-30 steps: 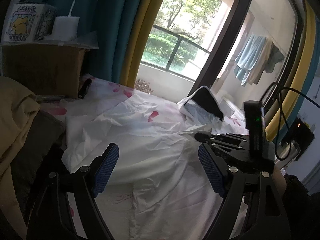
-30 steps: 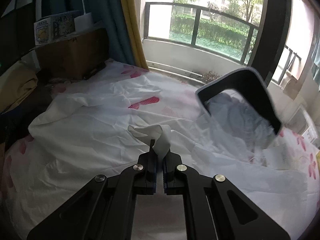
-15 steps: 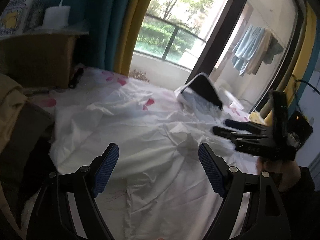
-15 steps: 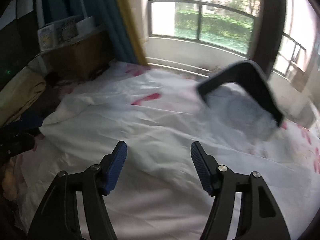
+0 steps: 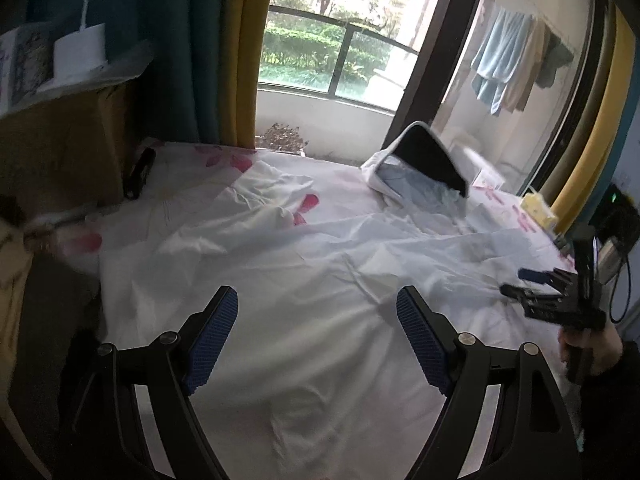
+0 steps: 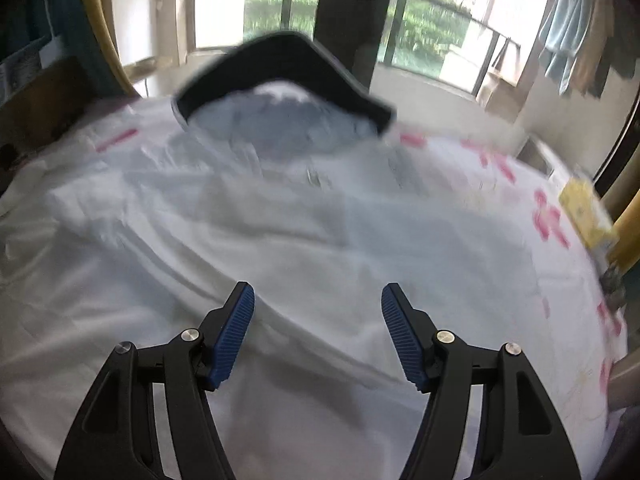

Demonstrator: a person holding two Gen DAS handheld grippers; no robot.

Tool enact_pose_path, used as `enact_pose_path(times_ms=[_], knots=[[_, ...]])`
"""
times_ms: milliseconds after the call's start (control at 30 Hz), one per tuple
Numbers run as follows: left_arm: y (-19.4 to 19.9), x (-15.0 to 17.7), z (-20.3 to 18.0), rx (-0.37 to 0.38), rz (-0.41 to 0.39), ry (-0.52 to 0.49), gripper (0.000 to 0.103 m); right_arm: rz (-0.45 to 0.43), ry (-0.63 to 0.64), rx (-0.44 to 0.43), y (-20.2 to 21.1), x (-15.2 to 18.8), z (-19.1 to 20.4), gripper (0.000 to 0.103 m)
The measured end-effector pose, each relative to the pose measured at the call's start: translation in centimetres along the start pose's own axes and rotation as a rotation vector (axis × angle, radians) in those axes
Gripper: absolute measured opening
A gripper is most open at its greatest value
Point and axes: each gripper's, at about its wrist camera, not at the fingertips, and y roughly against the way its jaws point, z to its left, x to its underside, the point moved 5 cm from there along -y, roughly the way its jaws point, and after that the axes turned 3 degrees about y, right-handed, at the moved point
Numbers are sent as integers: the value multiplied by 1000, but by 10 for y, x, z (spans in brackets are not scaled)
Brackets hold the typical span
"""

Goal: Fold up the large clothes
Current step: 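Grasp the other sleeve with the left gripper and lift it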

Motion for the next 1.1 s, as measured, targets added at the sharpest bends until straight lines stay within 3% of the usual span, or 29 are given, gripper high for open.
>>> enact_pose_path(times_ms=[200,300,433,533,600,667,833,867,900,933,967,1100], knots=[[-30,-30,27,-69,33,-45,84,-11,-10,-40,4,5,-4,67],[-46,-47,41,-66,39,-52,84,-44,-24,-32,13,3,-8,67],[-71,-64,55,-8,65,-11,84,-82,-36,-7,27,-1,-16,67],[-92,-72,56,-9,80,-48,84,-112,-77,24,40,-3,-26,67],[-112,-72,58,-30,126,-86,72,-122,-95,40,47,-1,-31,67],[-129,-65,66,-50,192,-62,63,-122,-106,59,52,4,-33,67],[-127,-64,64,-51,157,-104,59,-109,-113,70,60,16,-32,67],[-126,-64,63,-59,156,-109,52,-111,-113,72,62,17,-31,67],[-126,-64,64,-67,154,-109,25,-113,-114,72,63,18,-31,67],[-126,-64,65,-58,160,-102,7,-116,-115,72,66,18,-30,67],[-126,-63,67,-50,167,-91,3,-120,-114,74,68,18,-30,67],[-116,-71,62,-38,125,-100,3,-146,-111,78,82,22,-28,67]])
